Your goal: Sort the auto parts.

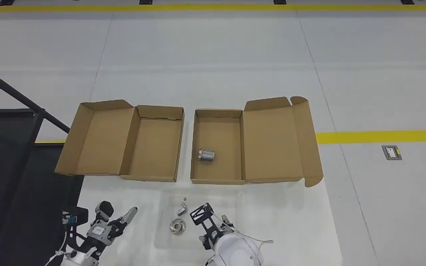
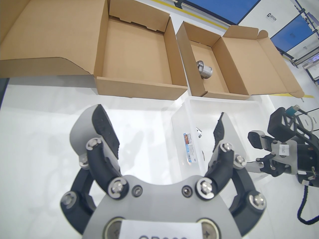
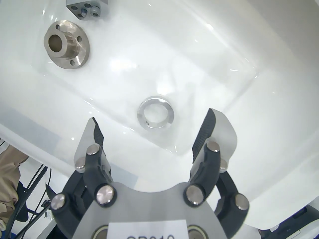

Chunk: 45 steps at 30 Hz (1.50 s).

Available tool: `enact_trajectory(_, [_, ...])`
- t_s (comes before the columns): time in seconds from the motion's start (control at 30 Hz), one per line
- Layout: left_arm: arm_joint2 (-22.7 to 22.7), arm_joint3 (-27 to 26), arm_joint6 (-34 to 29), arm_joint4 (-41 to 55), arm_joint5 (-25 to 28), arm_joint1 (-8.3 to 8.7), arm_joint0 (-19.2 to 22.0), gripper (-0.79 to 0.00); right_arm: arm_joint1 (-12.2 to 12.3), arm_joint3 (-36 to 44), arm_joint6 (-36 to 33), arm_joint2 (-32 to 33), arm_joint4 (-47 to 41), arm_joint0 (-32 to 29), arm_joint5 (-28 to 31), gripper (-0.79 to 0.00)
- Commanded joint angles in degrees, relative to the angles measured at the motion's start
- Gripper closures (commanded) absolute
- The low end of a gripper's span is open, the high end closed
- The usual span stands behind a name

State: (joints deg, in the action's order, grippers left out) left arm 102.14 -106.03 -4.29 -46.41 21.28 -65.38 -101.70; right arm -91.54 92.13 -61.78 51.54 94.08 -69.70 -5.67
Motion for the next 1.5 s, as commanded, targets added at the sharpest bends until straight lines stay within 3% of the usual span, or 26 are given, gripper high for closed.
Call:
enact_trajectory(0.0, [0.0, 0.0, 0.0, 0.0, 0.0, 0.0, 0.0, -0.785, -0.07, -1.1, 0.59, 0.53, -0.96, 0.48, 0.17, -0.674])
enact_trajectory(0.4, [0.0, 0.0, 0.0, 0.0, 0.0, 0.0, 0.0, -0.785, -0.75, -5.38, -1.14, 0.37, -1.32, 3.25, -0.15, -0.714])
enact_trajectory(0.57, [0.0, 0.0, 0.0, 0.0, 0.0, 0.0, 0.0, -0.785, -1.14, -7.08, -2.13, 0.14, -1.57, 4.45, -0.67, -0.539])
enact_trajectory(0.67, [0.0, 0.0, 0.0, 0.0, 0.0, 0.0, 0.0, -0.785, -1.34, -8.09, -2.31, 0.13, -1.85, 4.98, -1.02, -0.585])
enact_trajectory(1.03, [0.0, 0.0, 0.0, 0.0, 0.0, 0.0, 0.0, -0.785, -1.92, -10.06, -3.65, 0.08, -1.81, 6.58, -1.12, -0.566])
enact_trajectory(1.47, [0.0, 0.0, 0.0, 0.0, 0.0, 0.0, 0.0, -0.785, -2.54, -12.08, -3.91, 0.07, -2.65, 7.96, -0.62, -0.289])
